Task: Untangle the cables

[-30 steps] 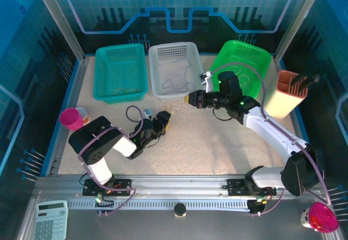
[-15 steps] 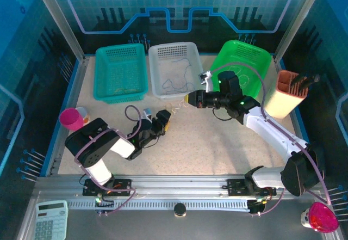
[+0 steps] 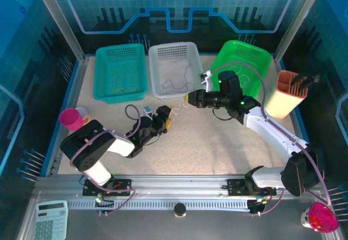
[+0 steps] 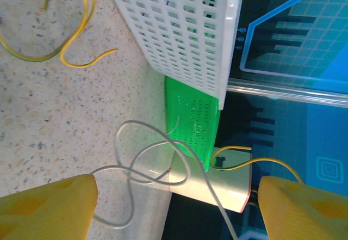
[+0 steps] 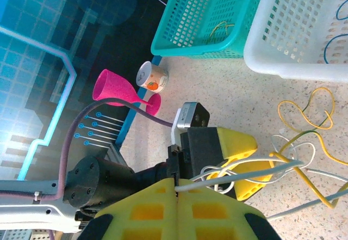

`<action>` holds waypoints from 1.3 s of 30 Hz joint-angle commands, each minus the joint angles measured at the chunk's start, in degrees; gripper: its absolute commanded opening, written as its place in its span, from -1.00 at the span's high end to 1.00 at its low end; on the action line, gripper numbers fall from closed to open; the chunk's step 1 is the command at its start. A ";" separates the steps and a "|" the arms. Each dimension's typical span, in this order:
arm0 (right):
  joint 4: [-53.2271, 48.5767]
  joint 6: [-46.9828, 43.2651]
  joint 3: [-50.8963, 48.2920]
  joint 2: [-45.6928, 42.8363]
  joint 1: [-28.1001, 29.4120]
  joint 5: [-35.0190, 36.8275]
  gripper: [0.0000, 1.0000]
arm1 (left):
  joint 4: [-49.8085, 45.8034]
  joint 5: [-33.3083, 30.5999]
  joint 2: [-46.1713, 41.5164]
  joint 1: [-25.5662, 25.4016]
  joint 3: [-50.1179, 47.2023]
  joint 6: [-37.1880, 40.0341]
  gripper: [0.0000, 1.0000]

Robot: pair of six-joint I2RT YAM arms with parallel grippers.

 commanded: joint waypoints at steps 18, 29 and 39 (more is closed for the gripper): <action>2.33 3.29 3.58 -5.02 -0.53 -2.69 1.00 | 6.24 -1.70 3.43 1.34 0.59 -0.16 -0.62; 5.27 5.22 0.97 -3.80 1.14 -2.59 1.00 | 8.28 -0.61 6.26 1.88 4.17 0.35 -0.67; 5.28 4.70 1.00 -3.09 0.87 -2.09 1.00 | 11.91 -1.15 8.20 2.19 3.71 0.73 0.06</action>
